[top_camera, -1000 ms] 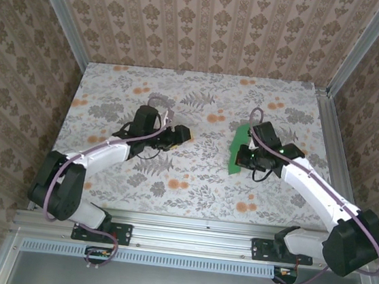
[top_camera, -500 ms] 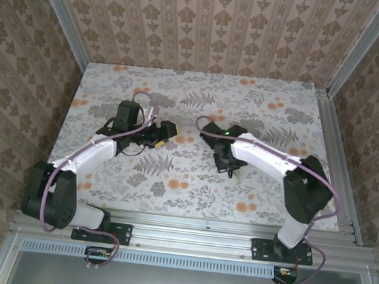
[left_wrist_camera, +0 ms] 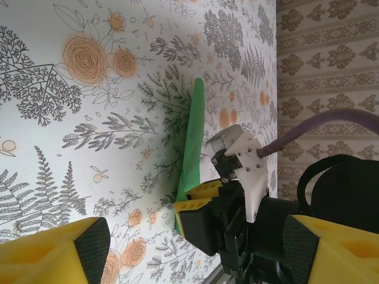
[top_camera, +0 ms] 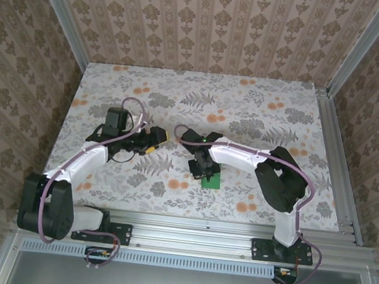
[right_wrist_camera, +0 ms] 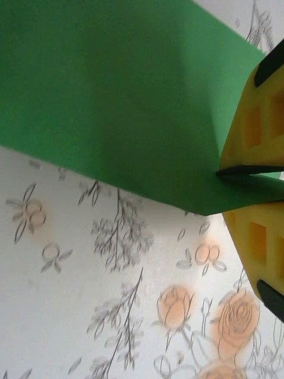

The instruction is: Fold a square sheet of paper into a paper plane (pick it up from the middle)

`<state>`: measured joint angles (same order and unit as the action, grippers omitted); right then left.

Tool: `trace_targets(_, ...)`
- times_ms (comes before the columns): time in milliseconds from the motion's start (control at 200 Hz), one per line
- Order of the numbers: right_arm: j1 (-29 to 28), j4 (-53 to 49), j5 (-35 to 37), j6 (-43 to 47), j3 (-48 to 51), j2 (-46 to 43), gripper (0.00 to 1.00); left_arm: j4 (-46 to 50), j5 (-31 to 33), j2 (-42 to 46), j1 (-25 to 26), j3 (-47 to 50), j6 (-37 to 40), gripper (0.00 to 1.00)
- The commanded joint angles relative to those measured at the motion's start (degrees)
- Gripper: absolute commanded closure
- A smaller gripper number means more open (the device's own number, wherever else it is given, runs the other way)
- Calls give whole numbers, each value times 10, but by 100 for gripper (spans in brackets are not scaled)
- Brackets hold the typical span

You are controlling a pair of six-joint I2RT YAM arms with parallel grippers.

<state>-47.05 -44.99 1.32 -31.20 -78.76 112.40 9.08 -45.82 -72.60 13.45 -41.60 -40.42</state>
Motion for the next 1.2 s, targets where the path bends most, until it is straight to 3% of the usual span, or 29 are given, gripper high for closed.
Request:
trace_targets(0, -5, 34, -44, -16, -9, 18, 76, 14, -16, 10, -4, 10, 20, 20)
trace_targets(340, 11, 116, -109, -27, 42, -56, 57, 9, -18, 0, -3, 19, 23, 21)
trace_targets(620, 73, 165, -150, -39, 157, -185, 55, 1, -8, -36, 41, -6, 27, 26)
trace_targets(930, 158, 214, -199, -58, 299, -288, 52, 54, 75, -144, 184, -115, 78, 51)
trace_targets(1195, 185, 290, -247, -101, 361, -304, 51, 93, 153, -249, 244, -178, 121, 69)
